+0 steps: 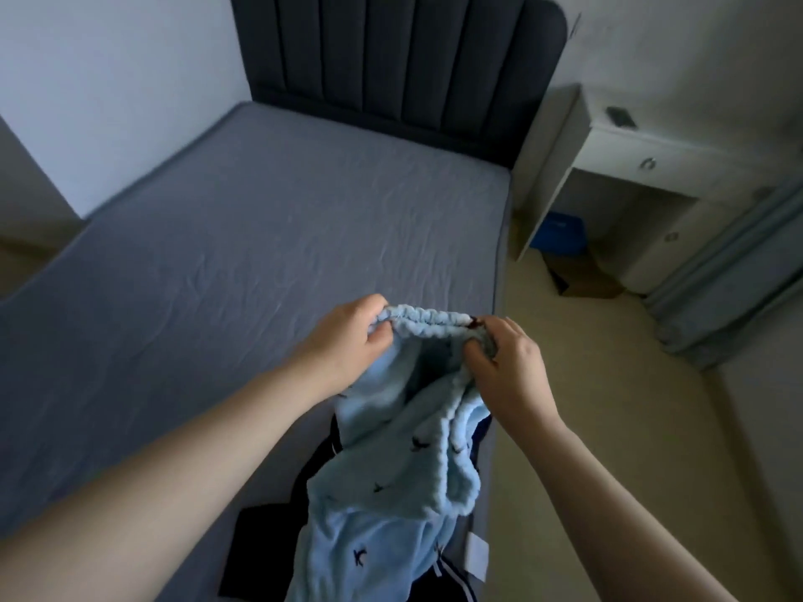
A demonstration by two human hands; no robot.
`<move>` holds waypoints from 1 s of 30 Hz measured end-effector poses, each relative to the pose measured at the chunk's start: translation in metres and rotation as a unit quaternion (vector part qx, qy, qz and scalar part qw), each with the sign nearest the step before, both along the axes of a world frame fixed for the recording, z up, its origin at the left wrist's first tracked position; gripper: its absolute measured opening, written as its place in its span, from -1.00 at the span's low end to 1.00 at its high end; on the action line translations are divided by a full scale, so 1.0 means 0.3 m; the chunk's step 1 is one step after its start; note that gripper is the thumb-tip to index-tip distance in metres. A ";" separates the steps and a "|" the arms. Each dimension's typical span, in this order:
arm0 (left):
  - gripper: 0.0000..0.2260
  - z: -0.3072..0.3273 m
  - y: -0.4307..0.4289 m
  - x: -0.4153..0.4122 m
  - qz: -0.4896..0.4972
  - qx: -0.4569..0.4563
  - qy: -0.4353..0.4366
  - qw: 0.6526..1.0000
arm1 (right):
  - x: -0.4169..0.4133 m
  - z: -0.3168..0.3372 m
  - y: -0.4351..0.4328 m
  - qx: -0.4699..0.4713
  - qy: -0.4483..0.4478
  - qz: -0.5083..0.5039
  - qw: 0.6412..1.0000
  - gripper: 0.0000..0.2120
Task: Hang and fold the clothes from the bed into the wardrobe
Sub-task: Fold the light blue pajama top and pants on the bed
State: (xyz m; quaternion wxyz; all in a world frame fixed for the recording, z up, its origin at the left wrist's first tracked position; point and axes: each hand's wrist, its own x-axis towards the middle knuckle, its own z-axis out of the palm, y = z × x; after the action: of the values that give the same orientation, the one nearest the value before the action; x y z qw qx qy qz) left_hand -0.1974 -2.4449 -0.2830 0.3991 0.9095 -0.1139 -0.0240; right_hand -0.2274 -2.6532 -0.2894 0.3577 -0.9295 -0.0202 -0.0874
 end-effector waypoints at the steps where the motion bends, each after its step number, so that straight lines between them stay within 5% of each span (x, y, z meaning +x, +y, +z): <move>1: -0.81 0.092 0.006 -0.006 -0.013 -0.006 -0.001 1.000 | -0.013 0.085 0.000 -0.005 -0.013 -0.006 1.000 -0.95; 11: -0.72 0.854 0.065 -0.158 -0.097 -0.037 -0.106 0.989 | -0.169 0.761 0.047 -0.018 -0.135 -0.039 0.990 -0.95; 22: -0.67 1.364 0.080 -0.534 -0.010 -0.100 -0.270 0.958 | -0.472 1.245 0.086 -0.010 -0.264 -0.010 0.965 -0.93; 30: -0.73 1.472 0.105 -0.783 0.025 -0.072 -0.320 0.944 | -0.642 1.143 0.099 -0.040 -0.049 0.092 0.994 -0.89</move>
State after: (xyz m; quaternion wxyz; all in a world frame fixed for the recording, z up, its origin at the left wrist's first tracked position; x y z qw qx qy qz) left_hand -0.4323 -2.4135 0.1585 0.4069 0.8407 -0.2137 0.2864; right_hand -0.4199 -2.6234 0.0535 0.3249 -0.9320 -0.1265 -0.0986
